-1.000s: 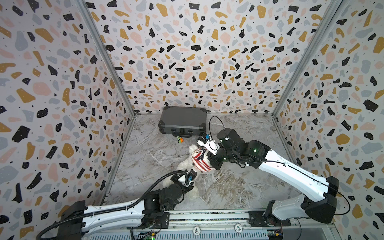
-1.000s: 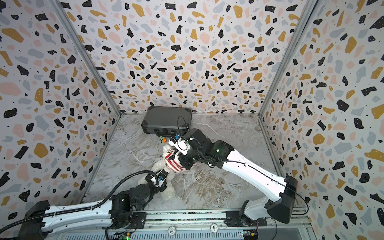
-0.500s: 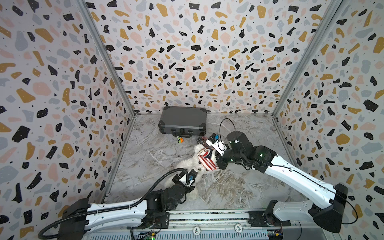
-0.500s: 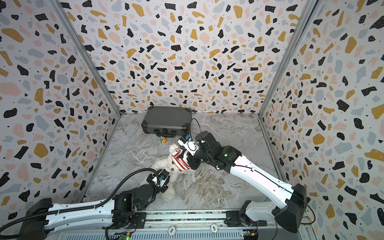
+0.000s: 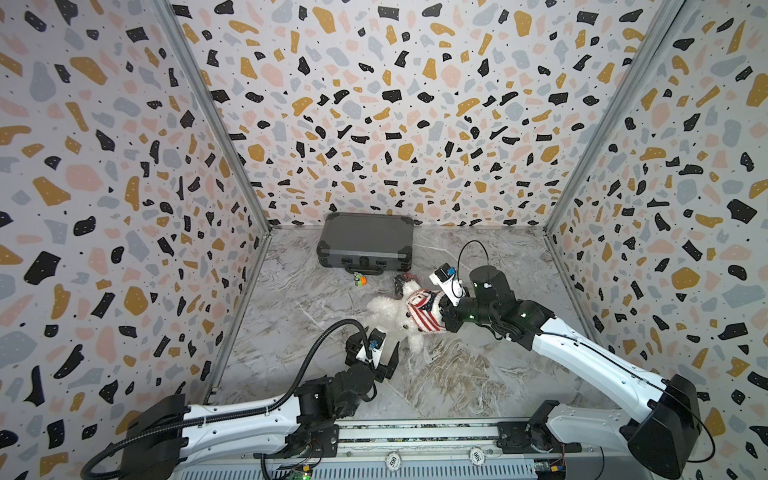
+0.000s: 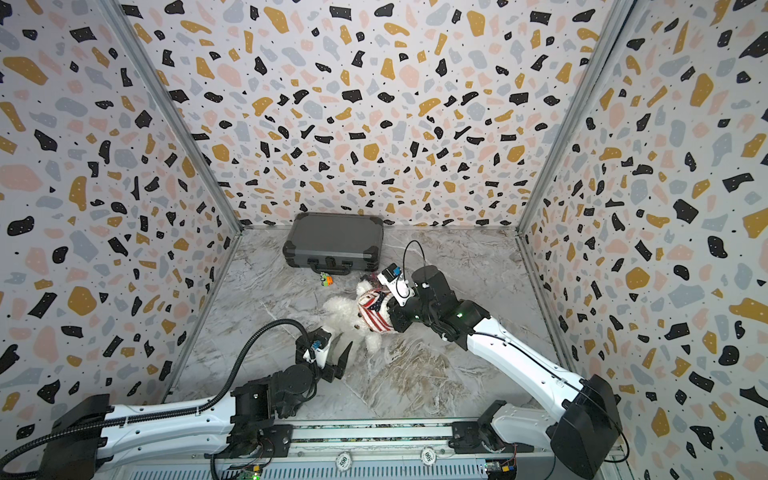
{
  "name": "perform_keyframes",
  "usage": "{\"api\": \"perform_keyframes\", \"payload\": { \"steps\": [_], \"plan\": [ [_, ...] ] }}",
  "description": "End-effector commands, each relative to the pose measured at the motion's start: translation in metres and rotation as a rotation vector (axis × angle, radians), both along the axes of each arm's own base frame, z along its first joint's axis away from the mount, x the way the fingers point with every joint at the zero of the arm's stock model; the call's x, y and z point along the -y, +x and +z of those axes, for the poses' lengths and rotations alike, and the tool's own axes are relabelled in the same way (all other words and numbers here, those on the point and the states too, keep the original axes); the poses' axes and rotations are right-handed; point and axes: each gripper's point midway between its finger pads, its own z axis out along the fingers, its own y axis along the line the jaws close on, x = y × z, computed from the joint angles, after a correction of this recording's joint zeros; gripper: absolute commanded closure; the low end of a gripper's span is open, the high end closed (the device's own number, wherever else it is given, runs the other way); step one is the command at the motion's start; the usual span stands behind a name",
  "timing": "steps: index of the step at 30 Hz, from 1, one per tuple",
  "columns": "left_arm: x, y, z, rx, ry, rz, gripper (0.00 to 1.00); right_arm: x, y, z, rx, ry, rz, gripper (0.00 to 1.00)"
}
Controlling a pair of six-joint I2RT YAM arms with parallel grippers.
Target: Dress the teddy bear
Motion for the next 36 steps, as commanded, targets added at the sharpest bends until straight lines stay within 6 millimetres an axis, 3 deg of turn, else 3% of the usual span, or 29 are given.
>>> {"api": "perform_keyframes", "payload": {
  "steps": [1,3,7,14,21,29,33,36],
  "plan": [
    [0.003,0.0,-0.006,-0.104,-0.137,-0.017,0.11,0.002,0.008,0.038,0.162,0.067,-0.006,1.0],
    [0.012,-0.004,0.008,-0.151,-0.274,-0.082,0.15,0.003,0.005,0.038,0.209,0.075,0.006,1.0],
    [0.024,-0.014,0.054,-0.206,-0.553,-0.214,0.33,0.003,-0.003,0.031,0.295,0.061,0.037,1.0],
    [0.039,-0.027,0.1,-0.286,-0.741,-0.337,0.56,-0.014,-0.029,0.031,0.431,0.062,0.098,1.0],
    [0.04,-0.03,0.121,-0.265,-0.787,-0.373,0.64,-0.023,-0.04,0.028,0.461,0.076,0.128,1.0],
    [0.03,-0.024,0.122,-0.243,-0.733,-0.313,0.65,-0.026,-0.047,0.032,0.482,0.093,0.159,1.0],
    [0.032,-0.025,0.129,-0.224,-0.707,-0.326,0.65,-0.028,-0.049,0.031,0.484,0.091,0.171,1.0],
    [0.037,-0.023,0.122,-0.243,-0.651,-0.324,0.65,-0.028,-0.05,0.033,0.492,0.094,0.175,1.0]
  ]
}}
